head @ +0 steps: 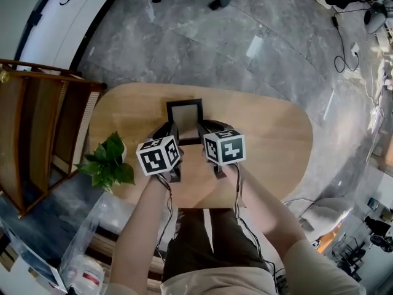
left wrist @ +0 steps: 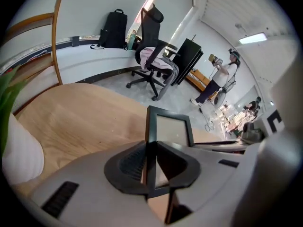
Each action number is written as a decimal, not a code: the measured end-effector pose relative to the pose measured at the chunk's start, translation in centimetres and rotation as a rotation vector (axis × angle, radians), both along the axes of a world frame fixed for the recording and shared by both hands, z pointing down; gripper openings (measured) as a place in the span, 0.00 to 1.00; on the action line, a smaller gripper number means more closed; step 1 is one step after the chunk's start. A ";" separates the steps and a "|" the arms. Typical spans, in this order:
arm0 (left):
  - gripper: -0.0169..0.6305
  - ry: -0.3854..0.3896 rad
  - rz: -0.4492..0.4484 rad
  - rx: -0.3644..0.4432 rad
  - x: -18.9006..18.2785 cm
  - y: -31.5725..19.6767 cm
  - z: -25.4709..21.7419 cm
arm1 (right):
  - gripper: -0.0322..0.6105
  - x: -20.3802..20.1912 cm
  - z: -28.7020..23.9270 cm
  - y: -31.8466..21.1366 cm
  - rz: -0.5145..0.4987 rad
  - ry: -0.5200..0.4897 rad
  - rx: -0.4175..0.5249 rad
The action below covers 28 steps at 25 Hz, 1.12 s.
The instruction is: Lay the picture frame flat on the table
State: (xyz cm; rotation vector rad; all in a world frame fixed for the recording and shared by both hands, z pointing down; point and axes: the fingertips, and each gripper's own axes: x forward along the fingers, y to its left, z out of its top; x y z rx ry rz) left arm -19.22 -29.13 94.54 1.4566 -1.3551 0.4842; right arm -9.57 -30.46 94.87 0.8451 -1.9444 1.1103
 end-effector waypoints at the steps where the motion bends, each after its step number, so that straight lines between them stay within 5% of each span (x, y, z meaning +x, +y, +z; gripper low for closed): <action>1: 0.13 -0.002 -0.002 -0.005 -0.1 0.0 0.6 | 0.13 -0.2 0.7 0.0 -0.010 0.005 -0.003; 10: 0.13 -0.002 -0.005 -0.022 -0.7 -0.4 4.1 | 0.14 -0.9 4.2 -0.9 -0.054 -0.017 -0.037; 17: 0.13 -0.009 -0.002 -0.022 -0.8 -0.4 4.2 | 0.17 -0.8 4.2 -1.2 -0.074 0.014 0.033; 28: 0.11 -0.057 0.050 0.048 -0.9 -0.4 -5.3 | 0.10 0.5 -5.8 -1.2 -0.075 -0.017 0.074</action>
